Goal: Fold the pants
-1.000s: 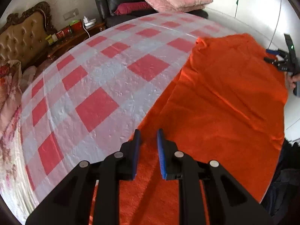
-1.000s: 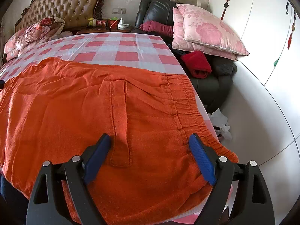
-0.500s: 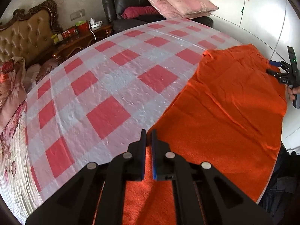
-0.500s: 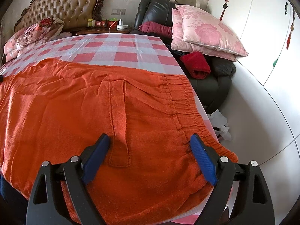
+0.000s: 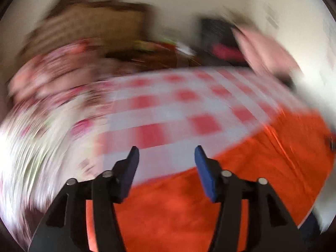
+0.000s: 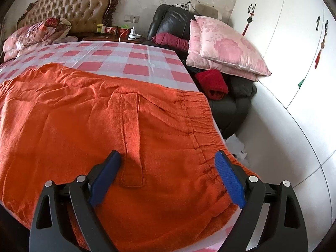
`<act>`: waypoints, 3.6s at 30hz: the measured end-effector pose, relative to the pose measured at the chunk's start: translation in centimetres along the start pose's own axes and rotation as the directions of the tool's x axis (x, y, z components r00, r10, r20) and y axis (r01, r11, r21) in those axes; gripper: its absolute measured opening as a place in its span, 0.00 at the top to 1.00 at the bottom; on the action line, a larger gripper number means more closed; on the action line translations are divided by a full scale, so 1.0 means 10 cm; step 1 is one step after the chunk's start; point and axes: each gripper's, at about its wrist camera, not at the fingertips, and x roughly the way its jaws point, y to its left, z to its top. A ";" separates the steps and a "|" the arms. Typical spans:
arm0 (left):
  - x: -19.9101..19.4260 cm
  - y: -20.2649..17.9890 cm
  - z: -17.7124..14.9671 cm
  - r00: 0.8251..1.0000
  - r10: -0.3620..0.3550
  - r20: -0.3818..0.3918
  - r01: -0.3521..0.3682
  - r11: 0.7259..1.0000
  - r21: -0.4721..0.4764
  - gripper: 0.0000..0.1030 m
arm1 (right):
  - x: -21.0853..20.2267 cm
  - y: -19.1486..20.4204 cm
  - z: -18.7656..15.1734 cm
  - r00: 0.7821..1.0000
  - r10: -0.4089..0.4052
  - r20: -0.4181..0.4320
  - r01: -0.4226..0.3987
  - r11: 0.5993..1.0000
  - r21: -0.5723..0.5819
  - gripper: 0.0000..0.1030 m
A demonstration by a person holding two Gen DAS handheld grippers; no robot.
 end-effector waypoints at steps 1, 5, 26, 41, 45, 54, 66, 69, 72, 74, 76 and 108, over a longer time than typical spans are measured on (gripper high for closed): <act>-0.20 0.28 -0.12 0.999 0.047 0.022 -0.045 0.993 -0.110 0.46 | 0.02 -0.01 0.02 1.000 -0.008 0.003 0.008 1.000 -0.005 0.15; -0.81 1.10 -0.78 0.996 0.068 0.058 -0.036 0.898 -0.438 0.46 | 0.09 -0.02 0.10 1.000 -0.027 -0.001 0.027 0.999 -0.030 0.15; -0.78 0.91 -1.67 0.990 -0.136 0.020 0.124 0.826 -0.550 0.50 | -1.03 1.40 0.50 0.930 0.358 0.081 -0.338 0.922 -0.187 0.15; -0.88 0.97 -1.48 0.987 -0.150 0.060 0.161 0.888 -0.431 0.97 | -1.07 4.15 1.16 0.741 0.643 -0.196 -0.667 0.666 -0.334 0.35; -0.85 1.03 -1.51 0.972 -0.215 0.095 0.234 0.847 -0.477 0.98 | -1.04 4.76 1.30 0.667 0.686 -0.290 -0.743 0.580 -0.336 0.54; -0.81 1.40 -1.85 0.937 -0.285 0.203 0.346 0.670 -0.657 0.49 | -1.09 5.32 1.23 0.771 0.596 -0.225 -0.621 0.626 -0.472 0.62; -0.79 0.63 -1.62 0.999 -0.047 -0.017 0.043 0.978 -0.206 0.75 | -1.08 5.41 1.19 0.803 0.575 -0.158 -0.566 0.652 -0.505 0.62; -0.86 0.60 -1.58 0.997 -0.078 0.009 0.079 0.980 -0.185 0.87 | -1.10 5.41 1.18 0.806 0.573 -0.148 -0.559 0.656 -0.508 0.62; -0.88 0.67 -1.54 0.987 -0.157 0.029 0.159 0.951 -0.265 0.88 | -1.08 5.41 1.18 0.802 0.577 -0.155 -0.568 0.656 -0.497 0.62; -0.85 0.75 -1.55 0.979 -0.197 0.047 0.201 0.914 -0.352 0.88 | -1.06 5.39 1.19 0.795 0.585 -0.163 -0.581 0.654 -0.485 0.61; -0.87 0.77 -1.55 0.978 -0.197 0.073 0.210 0.894 -0.396 0.90 | -1.05 5.39 1.19 0.789 0.590 -0.170 -0.590 0.652 -0.477 0.60; -1.09 0.62 -1.36 0.995 -0.053 0.086 0.083 0.913 -0.400 0.94 | -0.86 5.29 1.32 0.786 0.580 -0.212 -0.610 0.678 -0.409 0.28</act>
